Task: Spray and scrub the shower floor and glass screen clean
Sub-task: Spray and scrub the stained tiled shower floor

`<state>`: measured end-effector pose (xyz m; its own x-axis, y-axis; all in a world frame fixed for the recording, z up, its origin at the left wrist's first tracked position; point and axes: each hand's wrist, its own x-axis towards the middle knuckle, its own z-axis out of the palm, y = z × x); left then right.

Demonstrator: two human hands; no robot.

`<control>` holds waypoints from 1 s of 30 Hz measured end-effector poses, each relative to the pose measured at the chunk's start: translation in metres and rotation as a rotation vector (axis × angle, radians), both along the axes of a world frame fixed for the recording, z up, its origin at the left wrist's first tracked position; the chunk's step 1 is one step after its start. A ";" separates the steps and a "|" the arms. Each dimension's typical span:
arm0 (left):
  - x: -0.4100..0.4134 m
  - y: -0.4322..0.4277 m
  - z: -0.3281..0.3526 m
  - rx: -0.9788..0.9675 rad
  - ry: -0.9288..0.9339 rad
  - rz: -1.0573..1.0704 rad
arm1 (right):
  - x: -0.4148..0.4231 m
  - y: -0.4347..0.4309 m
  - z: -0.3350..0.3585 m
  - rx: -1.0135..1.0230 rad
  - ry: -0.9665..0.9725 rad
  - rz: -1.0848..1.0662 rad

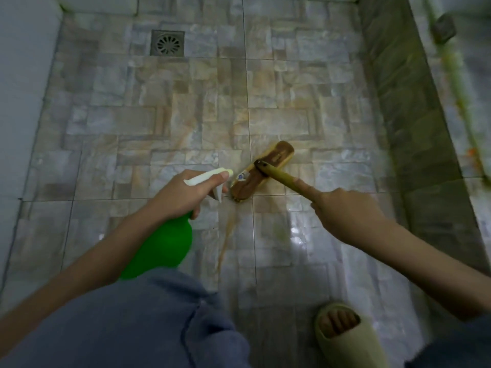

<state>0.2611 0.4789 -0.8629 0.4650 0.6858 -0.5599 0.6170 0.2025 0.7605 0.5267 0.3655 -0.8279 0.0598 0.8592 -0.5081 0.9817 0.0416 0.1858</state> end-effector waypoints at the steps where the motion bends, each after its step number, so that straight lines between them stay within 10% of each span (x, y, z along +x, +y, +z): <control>1: 0.005 -0.004 0.000 0.013 0.014 0.008 | 0.003 -0.007 -0.002 0.013 0.024 0.013; 11: 0.048 -0.086 0.031 0.100 0.114 0.213 | 0.057 -0.003 0.002 -0.066 0.267 0.161; 30: 0.036 -0.188 0.005 0.112 0.155 0.410 | 0.050 0.027 0.011 -0.127 0.157 0.329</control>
<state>0.2966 0.2911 -0.8582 0.0585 0.8562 -0.5134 0.6112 0.3759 0.6965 0.5765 0.3923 -0.8171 -0.2960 0.7489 -0.5930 0.9280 0.3725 0.0072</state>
